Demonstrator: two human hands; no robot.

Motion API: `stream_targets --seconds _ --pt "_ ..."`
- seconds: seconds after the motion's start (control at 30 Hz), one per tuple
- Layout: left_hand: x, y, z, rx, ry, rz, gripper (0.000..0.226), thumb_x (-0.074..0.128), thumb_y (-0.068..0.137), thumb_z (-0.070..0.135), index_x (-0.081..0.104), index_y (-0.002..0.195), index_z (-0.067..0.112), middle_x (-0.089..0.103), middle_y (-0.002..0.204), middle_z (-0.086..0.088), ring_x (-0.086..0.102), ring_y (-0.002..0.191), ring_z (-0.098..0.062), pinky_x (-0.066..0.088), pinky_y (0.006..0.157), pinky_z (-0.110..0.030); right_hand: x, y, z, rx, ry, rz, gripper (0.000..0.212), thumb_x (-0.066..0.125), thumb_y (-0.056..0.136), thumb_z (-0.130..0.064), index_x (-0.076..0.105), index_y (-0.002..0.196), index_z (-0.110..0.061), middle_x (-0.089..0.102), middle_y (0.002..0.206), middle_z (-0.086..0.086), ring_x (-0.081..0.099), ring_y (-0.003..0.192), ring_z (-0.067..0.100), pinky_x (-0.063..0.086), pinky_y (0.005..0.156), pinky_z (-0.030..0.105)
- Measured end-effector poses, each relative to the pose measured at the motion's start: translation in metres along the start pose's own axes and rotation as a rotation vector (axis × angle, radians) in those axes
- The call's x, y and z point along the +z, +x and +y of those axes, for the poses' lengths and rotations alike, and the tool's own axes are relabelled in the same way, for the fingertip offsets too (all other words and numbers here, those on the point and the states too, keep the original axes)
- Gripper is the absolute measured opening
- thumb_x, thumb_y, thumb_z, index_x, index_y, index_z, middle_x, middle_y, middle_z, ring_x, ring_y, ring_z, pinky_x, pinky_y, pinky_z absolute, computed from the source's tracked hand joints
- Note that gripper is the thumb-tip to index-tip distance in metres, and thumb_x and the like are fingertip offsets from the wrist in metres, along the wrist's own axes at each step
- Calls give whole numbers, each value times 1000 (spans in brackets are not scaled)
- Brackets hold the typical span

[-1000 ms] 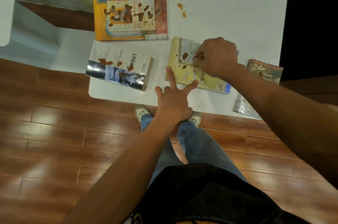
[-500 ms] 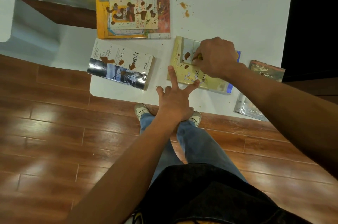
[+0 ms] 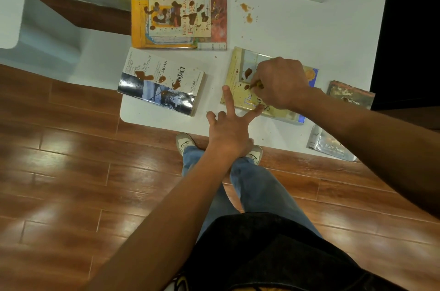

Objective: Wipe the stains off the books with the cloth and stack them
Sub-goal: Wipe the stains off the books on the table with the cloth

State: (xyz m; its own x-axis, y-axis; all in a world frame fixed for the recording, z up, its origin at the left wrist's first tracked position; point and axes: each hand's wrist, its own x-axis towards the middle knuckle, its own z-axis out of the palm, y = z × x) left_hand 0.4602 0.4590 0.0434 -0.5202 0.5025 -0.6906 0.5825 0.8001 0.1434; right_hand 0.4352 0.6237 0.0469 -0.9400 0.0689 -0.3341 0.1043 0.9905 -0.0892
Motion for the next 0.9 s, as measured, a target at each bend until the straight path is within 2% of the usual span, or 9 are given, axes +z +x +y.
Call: stream_targets --seconds 0.13,0.23,0.37,0.43,0.5,0.6,0.73,0.83,0.9 --pt "-3 0 2 2 0 -10 84 59 95 48 -1 153 55 -42 151 -27 42 132 -34 18 114 -54 2 8 -15 41 29 9 22 56 87 -35 74 97 -27 71 93 -2 66 84 26 49 65 32" --pt "-4 0 2 5 -8 -11 84 59 95 47 -1 153 55 -42 152 -27 42 132 -34 18 114 -54 -3 3 -15 41 96 -6 21 59 88 -34 76 100 -30 72 97 -4 66 89 24 48 67 32" --pt "-4 -1 2 9 -18 -20 87 60 95 46 -4 152 57 -44 150 -28 46 128 -33 20 112 -53 -16 -16 25 242 430 -34 23 70 84 -45 77 103 -34 70 102 -10 62 99 14 49 76 30" --pt "-4 -1 1 6 -25 -18 88 61 95 45 -5 152 57 -44 149 -28 48 126 -33 21 112 -52 -20 -27 48 329 617 6 31 75 82 -47 76 107 -28 71 101 -7 64 96 12 49 82 27" --pt "-4 -2 1 8 -36 -19 88 61 94 44 -4 152 57 -45 149 -28 49 124 -33 21 111 -51 -19 -38 65 399 697 31 39 78 81 -45 71 111 -22 68 102 -4 62 95 13 45 81 24" --pt "-6 -3 0 13 -41 -21 87 60 94 43 -3 152 58 -45 149 -28 49 124 -33 21 111 -51 -11 -49 77 455 719 53 45 78 81 -43 62 118 -22 62 108 -3 60 96 14 42 73 17" --pt "-8 -4 1 18 -39 -18 85 59 95 43 -3 152 58 -44 150 -28 49 125 -33 21 111 -52 0 -57 74 477 779 145 43 75 85 -43 57 119 -24 59 105 4 58 78 6 39 57 7" --pt "-8 -6 0 21 -53 7 83 59 95 43 1 152 58 -40 153 -27 48 126 -33 20 112 -52 6 -58 69 440 719 190 37 73 88 -37 62 120 -21 64 105 3 58 87 12 38 65 8" --pt "-8 -7 -1 29 -100 42 80 59 95 43 5 151 58 -35 156 -25 47 128 -32 19 112 -52 8 -56 68 438 693 196 33 71 89 -35 66 118 -20 66 111 4 54 93 10 33 65 2"
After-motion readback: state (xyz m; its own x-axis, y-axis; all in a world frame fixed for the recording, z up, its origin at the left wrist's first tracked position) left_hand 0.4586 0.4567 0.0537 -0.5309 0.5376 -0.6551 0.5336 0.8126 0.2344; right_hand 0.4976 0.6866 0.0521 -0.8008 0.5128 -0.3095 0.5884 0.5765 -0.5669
